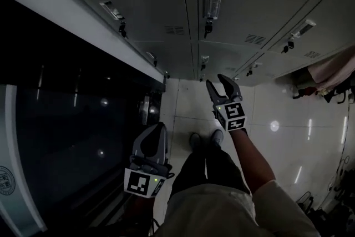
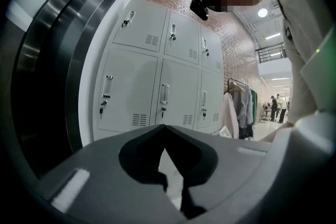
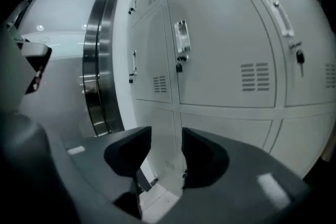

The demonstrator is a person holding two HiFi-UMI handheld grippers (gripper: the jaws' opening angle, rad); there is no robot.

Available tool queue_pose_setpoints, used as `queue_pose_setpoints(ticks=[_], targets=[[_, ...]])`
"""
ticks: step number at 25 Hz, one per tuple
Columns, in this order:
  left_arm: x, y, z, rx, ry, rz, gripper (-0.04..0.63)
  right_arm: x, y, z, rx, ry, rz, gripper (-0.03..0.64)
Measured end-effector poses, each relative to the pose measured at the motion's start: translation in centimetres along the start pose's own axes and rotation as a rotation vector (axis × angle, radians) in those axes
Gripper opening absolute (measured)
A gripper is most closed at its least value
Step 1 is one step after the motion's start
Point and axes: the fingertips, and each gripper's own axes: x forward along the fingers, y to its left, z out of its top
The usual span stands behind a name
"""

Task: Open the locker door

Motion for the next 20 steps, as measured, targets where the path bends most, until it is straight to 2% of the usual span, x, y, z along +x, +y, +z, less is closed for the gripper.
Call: queue_pose_setpoints(ticks=[1, 3, 6, 9, 13, 16, 17, 18, 20], targets=[[0.3, 0.2, -1.3, -0.002, -0.011, 0.005, 0.0, 2.2, -0.7, -2.3, 0.016, 0.022, 0.003, 0.183], [0.8, 0.3, -3.2, -0.004, -0.083, 0.018, 0.0, 5.9, -1.7, -6.7, 0.043, 0.063, 0.013, 0.249], [1.3, 0.7, -5.9, -0.014, -0.163, 0.036, 0.0, 10.5, -3.7, -12.9, 0.055, 0.131, 0.002, 0.258], [1.4, 1.1, -9.1, -0.03, -0.166, 0.046, 0.0, 13.9, -4.9, -17.4, 0.06, 0.179, 0.01, 0.258], [1.4, 1.8, -12.6, -0.053, -0.142, 0.075, 0.0, 17.3, -5.2, -20.3, 0.068, 0.197, 0.035, 0.258], [1.4, 1.8, -14.7, -0.069, -0.12, 0.087, 0.001, 19.4, -5.7, -21.7, 0.062, 0.22, 0.01, 0.258], [1.3, 1.7, -15.3, -0.072, -0.109, 0.086, 0.001, 19.8, -6.0, -21.7, 0.051, 0.217, -0.02, 0.249], [1.2, 1.7, -15.9, -0.076, -0.1, 0.087, 0.001, 19.9, -6.4, -21.8, 0.039, 0.208, -0.055, 0.188], [0.9, 1.7, -16.8, -0.09, -0.085, 0.093, 0.001, 19.9, -6.7, -21.9, 0.015, 0.19, -0.095, 0.167]])
